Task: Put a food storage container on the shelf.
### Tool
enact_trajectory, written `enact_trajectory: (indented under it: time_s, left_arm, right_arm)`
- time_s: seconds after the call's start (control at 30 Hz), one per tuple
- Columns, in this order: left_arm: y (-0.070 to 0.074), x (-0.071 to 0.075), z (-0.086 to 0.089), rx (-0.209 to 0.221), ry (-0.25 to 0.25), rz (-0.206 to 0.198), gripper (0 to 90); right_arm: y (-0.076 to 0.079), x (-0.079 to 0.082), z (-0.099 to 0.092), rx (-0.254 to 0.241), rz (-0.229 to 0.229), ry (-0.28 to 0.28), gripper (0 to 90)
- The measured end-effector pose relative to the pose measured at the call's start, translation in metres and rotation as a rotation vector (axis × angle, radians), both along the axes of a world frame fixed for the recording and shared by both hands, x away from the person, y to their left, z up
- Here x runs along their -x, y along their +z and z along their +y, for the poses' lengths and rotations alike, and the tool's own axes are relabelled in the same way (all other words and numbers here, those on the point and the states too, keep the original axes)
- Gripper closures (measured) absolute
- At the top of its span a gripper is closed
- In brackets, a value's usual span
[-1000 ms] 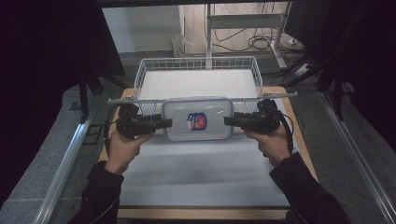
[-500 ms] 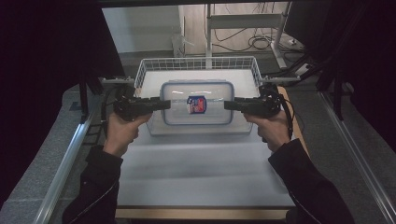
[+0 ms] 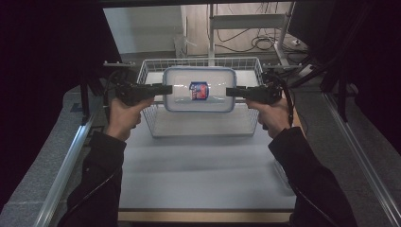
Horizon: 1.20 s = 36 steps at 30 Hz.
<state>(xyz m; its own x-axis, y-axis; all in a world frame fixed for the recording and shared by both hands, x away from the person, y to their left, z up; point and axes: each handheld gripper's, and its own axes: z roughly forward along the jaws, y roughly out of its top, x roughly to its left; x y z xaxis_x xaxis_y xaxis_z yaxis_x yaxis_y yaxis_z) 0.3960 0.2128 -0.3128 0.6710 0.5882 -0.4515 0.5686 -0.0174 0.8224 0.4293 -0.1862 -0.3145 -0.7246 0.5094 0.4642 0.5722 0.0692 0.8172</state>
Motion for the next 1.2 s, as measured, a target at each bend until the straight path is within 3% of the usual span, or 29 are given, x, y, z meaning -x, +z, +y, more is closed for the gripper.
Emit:
enact_trajectory:
  time_s: [0.6, 0.9, 1.07, 1.2]
  left_arm:
    - [0.0, -0.034, 0.003, 0.046, 0.014, 0.026, 52.0]
    - [-0.008, -0.042, 0.003, 0.047, 0.029, 0.052, 51.7]
    - [-0.012, -0.042, 0.004, 0.066, 0.031, 0.036, 51.5]
    - [-0.011, -0.041, 0.002, 0.034, 0.048, 0.008, 49.0]
  right_arm:
    - [0.017, -0.033, 0.005, 0.006, 0.009, -0.038, 52.5]
    - [0.007, -0.046, 0.005, 0.002, 0.058, -0.042, 52.2]
    - [0.006, -0.047, 0.004, -0.014, 0.054, -0.039, 52.5]
    - [0.007, -0.047, 0.007, 0.003, 0.041, -0.041, 51.9]
